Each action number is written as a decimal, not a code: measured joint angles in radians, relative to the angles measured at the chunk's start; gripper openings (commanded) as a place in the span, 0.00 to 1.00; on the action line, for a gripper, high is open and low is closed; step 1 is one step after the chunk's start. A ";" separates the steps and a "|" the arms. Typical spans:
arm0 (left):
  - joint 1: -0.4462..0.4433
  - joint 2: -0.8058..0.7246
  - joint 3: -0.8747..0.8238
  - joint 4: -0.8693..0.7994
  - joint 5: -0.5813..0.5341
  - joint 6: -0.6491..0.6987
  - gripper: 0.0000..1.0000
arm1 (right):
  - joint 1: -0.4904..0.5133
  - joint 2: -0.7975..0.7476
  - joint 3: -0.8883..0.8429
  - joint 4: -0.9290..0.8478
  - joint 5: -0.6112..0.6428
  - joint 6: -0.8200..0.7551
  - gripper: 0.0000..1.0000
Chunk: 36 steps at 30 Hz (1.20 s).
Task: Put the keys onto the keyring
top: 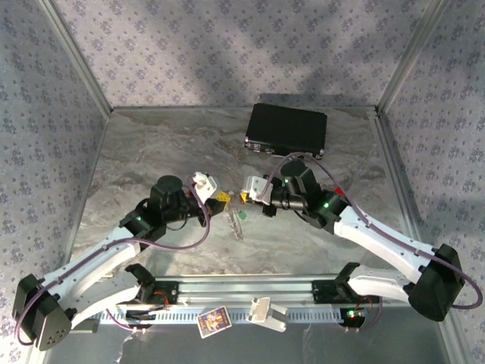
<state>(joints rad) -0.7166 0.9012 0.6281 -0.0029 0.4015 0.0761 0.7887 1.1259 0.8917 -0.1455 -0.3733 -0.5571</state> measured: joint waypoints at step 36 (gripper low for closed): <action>-0.036 0.000 -0.057 0.138 0.071 0.224 0.00 | -0.060 0.073 0.092 -0.157 -0.285 0.364 0.00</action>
<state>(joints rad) -0.7525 0.9009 0.5709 0.1349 0.4728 0.3004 0.7288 1.1988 0.9833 -0.3027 -0.6582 -0.1932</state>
